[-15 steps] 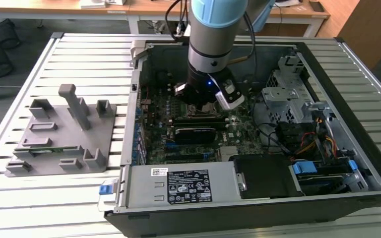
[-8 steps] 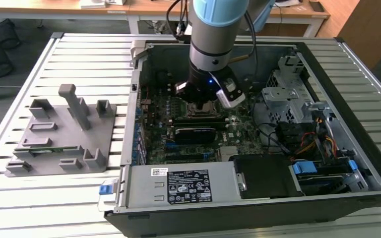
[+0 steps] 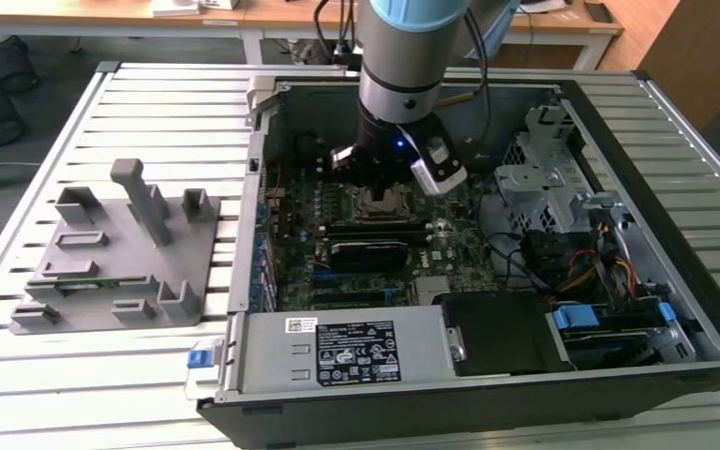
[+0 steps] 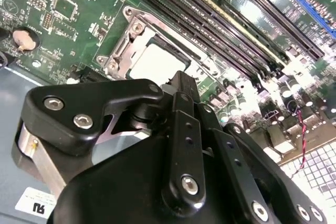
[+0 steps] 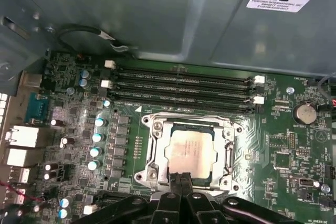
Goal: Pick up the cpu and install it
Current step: 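Install the second cpu locking lever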
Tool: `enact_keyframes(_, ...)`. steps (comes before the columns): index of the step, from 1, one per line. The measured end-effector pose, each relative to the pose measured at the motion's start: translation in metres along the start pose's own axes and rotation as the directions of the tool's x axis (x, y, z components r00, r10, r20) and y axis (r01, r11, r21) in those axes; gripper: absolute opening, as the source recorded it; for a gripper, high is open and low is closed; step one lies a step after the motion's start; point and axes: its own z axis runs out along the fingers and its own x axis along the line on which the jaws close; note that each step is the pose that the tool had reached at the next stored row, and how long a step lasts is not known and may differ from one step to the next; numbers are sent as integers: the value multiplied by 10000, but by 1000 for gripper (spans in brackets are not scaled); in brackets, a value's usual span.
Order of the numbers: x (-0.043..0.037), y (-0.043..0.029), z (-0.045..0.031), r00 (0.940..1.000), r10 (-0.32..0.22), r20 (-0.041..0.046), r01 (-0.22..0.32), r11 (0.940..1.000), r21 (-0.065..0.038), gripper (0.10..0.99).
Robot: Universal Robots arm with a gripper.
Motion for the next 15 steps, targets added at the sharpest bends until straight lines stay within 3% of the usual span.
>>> enact_keyframes(9, 18, -184, -35, 10000, 12, -54, -12, 10000, -3, 106)
enact_keyframes(15, 47, -227, -32, 10000, 12, -53, -12, 10000, -10, 106)
